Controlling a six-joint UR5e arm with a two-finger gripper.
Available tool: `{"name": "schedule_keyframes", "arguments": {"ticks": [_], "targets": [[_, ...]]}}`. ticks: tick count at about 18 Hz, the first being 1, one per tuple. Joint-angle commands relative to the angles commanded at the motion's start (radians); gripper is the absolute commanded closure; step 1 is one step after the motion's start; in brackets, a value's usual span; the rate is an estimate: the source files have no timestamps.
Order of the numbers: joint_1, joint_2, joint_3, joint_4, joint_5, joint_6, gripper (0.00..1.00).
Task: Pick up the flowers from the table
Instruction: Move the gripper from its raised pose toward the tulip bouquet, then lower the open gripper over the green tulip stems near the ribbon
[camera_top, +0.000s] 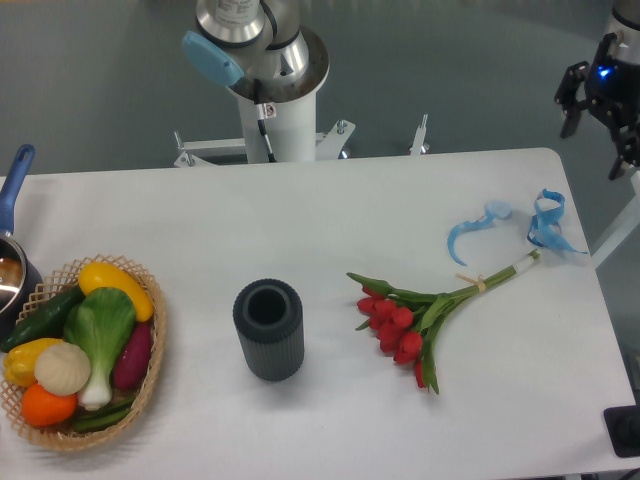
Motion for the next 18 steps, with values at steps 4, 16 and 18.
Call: {"name": "schedule_keyframes", "arguments": {"ticks": [4,16,18], "targets": [[-0.012,0.006,0.003,0.006,0.017,-0.011,0.00],[-0.121,0.006,-0.133,0.139,0.043,-0.309,0.00],[-0.133,-0.008,-0.170,0.201,0.038,-0.342,0.00]]}}
